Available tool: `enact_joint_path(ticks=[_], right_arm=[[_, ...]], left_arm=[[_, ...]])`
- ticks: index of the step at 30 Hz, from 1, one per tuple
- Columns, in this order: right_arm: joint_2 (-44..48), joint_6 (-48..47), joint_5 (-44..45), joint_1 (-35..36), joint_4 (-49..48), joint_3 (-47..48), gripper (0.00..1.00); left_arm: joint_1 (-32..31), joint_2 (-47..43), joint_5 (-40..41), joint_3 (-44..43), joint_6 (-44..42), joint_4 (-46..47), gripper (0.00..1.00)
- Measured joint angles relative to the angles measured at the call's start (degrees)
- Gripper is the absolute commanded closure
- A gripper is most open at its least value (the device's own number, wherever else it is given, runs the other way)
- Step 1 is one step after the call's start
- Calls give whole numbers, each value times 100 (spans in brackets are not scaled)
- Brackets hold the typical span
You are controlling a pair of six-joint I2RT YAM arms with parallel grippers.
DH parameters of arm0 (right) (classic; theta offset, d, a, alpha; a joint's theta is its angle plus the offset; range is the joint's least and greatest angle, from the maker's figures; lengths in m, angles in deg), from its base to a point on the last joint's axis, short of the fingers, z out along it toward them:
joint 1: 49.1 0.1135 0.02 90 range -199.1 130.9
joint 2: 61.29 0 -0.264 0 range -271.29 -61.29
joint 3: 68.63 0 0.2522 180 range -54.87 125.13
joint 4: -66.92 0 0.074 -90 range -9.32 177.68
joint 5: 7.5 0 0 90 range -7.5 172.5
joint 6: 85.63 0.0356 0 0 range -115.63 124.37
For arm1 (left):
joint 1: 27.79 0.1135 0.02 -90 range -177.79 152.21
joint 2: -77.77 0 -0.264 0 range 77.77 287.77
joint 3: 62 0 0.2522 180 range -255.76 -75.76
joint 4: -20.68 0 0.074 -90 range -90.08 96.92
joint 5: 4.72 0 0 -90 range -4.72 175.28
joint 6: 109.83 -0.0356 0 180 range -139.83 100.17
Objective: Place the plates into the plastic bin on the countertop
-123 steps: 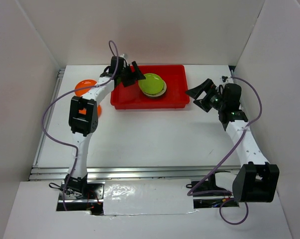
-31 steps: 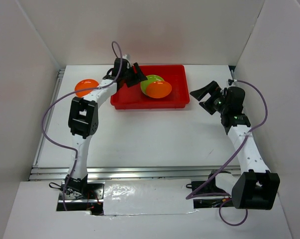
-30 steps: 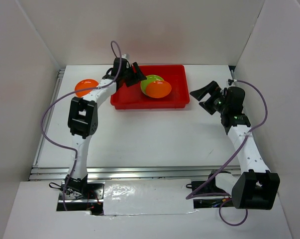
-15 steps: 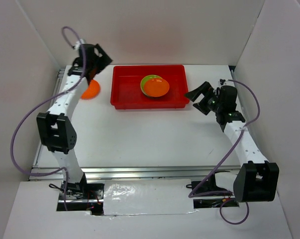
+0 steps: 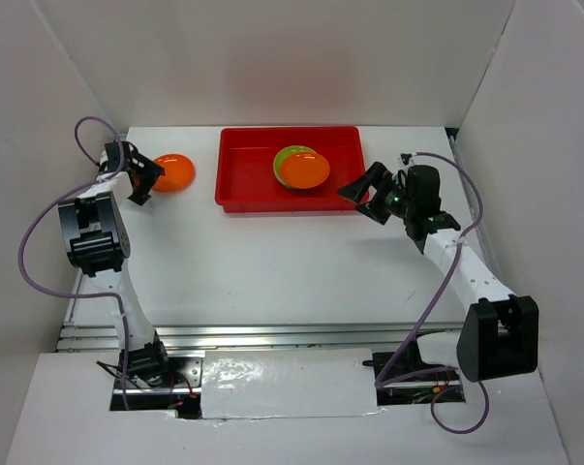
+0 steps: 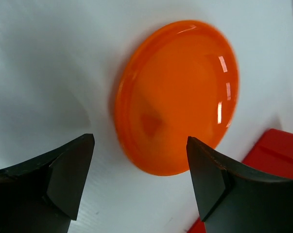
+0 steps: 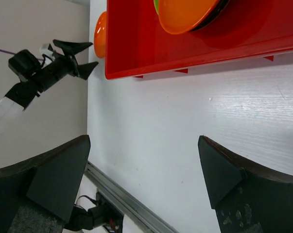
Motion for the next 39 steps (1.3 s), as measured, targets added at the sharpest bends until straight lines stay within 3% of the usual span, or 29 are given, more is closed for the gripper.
enact_joint_path(ticks=[3, 7, 14, 15, 19, 22, 27, 32, 35, 39], right_arm=[[-24, -50, -17, 37, -22, 9, 0], [-61, -63, -17, 46, -33, 15, 0], [-188, -61, -20, 46, -37, 44, 0], [-201, -61, -24, 46, -37, 46, 0], [-256, -61, -57, 46, -42, 50, 0], [-297, -61, -72, 46, -46, 52, 0], [-339, -61, -87, 33, -46, 66, 0], [-354, -57, -83, 7, -74, 140, 0], [-328, -11, 9, -33, -98, 140, 0], [-81, 90, 323, -118, -90, 129, 0]], left_arm=[[-2, 28, -68, -125, 4, 210, 17], [28, 168, -85, -146, 42, 306, 44], [50, 240, -83, 28, 177, 350, 49], [48, 240, -83, 28, 181, 345, 53], [48, 393, -39, -103, 280, 267, 85], [52, 562, -52, -361, 348, 269, 100], [61, 426, 59, -240, 525, 345, 100], [-66, -1102, 824, 1259, 525, 332, 100], [-505, -2258, 1443, 1740, 219, 238, 100], [-1491, -2949, 1467, 1300, -278, 452, 100]])
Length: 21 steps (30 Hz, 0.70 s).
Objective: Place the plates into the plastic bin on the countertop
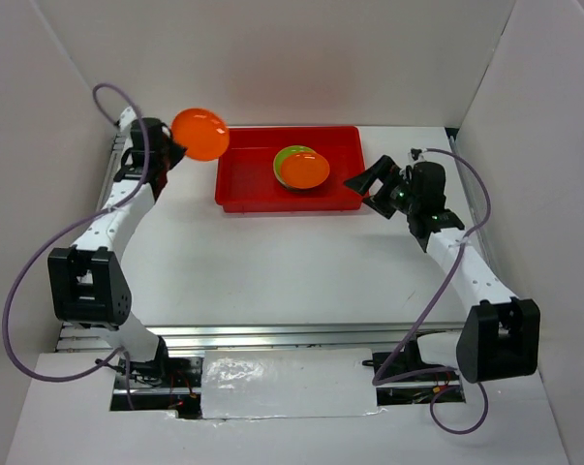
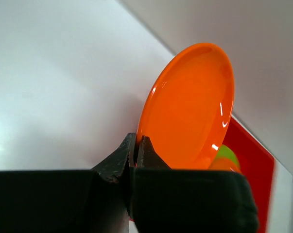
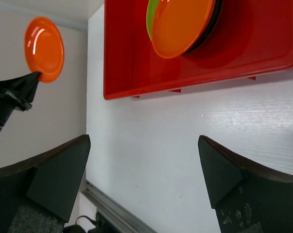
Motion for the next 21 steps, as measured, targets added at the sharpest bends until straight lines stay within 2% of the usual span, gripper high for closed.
enact_joint_path(ticks=[4, 10, 15, 21], right_arm=[[339, 42, 232, -85, 35, 0, 0], [573, 48, 328, -229, 131, -17, 0], [649, 2, 328, -380, 271, -50, 0], [682, -20, 238, -546, 319, -133, 0]], left_arm=[[-802, 304, -643, -890, -372, 63, 100], [-1189, 2256, -2455, -2664, -498, 96, 100], [-1364, 3571, -3683, -3237, -256, 63, 100], [-1665, 3923, -4140, -3491, -153, -203, 100]])
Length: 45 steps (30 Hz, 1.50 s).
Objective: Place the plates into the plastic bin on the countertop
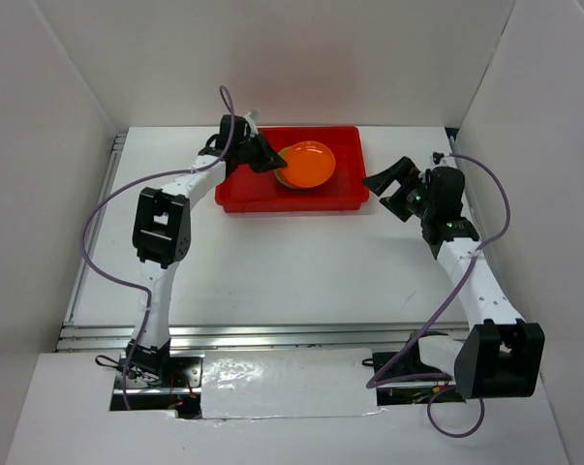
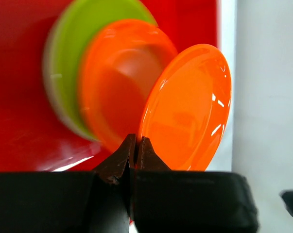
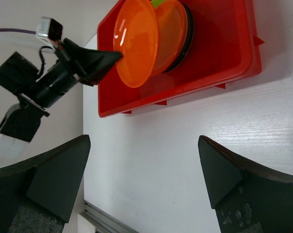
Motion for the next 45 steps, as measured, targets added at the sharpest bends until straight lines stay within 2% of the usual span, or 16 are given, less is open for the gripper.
enact_joint_path(ticks=[5, 12, 20, 28, 31, 36, 40, 41, 43, 45], right_arm=[[0, 2, -68, -94, 2, -72, 0], [0, 2, -127, -94, 2, -87, 0], [-2, 4, -192, -94, -2, -92, 0], [-2, 4, -212, -94, -2, -96, 0], [-2, 4, -214, -94, -4, -96, 0], [-2, 2, -214, -92, -2, -96, 0], [-22, 2, -219, -90, -4, -96, 0], [-33, 0, -221, -87, -4, -96, 0], [-59, 2, -234, -87, -2, -96, 0], [-90, 0, -234, -79, -4, -96, 0]], left_arm=[[-170, 0, -9, -459, -20, -15, 100], [-94, 293, 208, -1137, -26, -407, 100], [-22, 566, 413, -1207, -33, -931, 100], [-22, 575, 511, -1386, -37, -1121, 57], [-20, 575, 599, -1390, -35, -1139, 48], [33, 575, 706, -1388, -20, -1134, 45], [118, 461, 927, -1117, -20, -1025, 36], [153, 393, 1005, -994, -26, -1034, 20], [227, 310, 1115, -925, -63, -1126, 1], [286, 221, 1305, -933, -70, -1255, 1]])
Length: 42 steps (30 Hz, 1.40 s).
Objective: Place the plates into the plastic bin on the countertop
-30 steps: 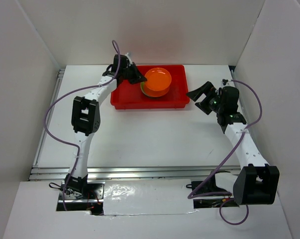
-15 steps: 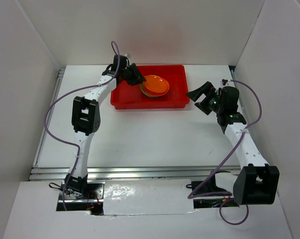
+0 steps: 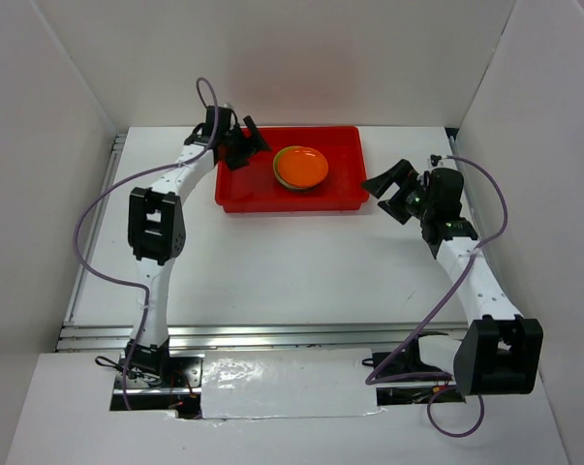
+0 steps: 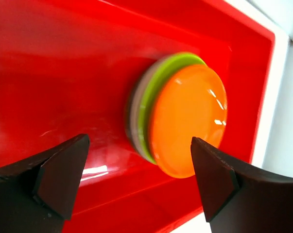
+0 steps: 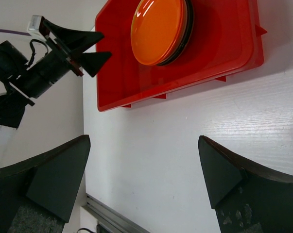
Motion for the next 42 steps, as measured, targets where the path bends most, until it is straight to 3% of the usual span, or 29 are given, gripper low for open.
enact_joint_path(ticks=[9, 17, 22, 28, 32, 38, 42], right_arm=[[-181, -391, 280, 525, 361, 402, 0], [-76, -1370, 2485, 2072, 1967, 2100, 0], [656, -1698, 3751, 2859, 2826, 2387, 0], [1738, -1818, 4913, 3449, 3797, 2485, 0], [2553, -1812, 5416, 3888, 4323, 2481, 0], [3971, -1703, 5888, 4312, 4734, 2120, 0], [4183, -1515, 6148, 4570, 5115, 2044, 0]], left_arm=[[-20, -1637, 2083, 450, -483, -1110, 1], [-44, -4170, 3648, 2636, -474, -1991, 1], [-271, -5143, 4105, 3646, -503, -2653, 1], [-905, -6312, 4492, 3943, -789, -3283, 1], [-977, -7466, 4730, 4378, -1012, -3421, 1], [-949, -9473, 5230, 5709, -1034, -3447, 1], [-949, -10362, 5449, 6057, -1012, -3519, 1]])
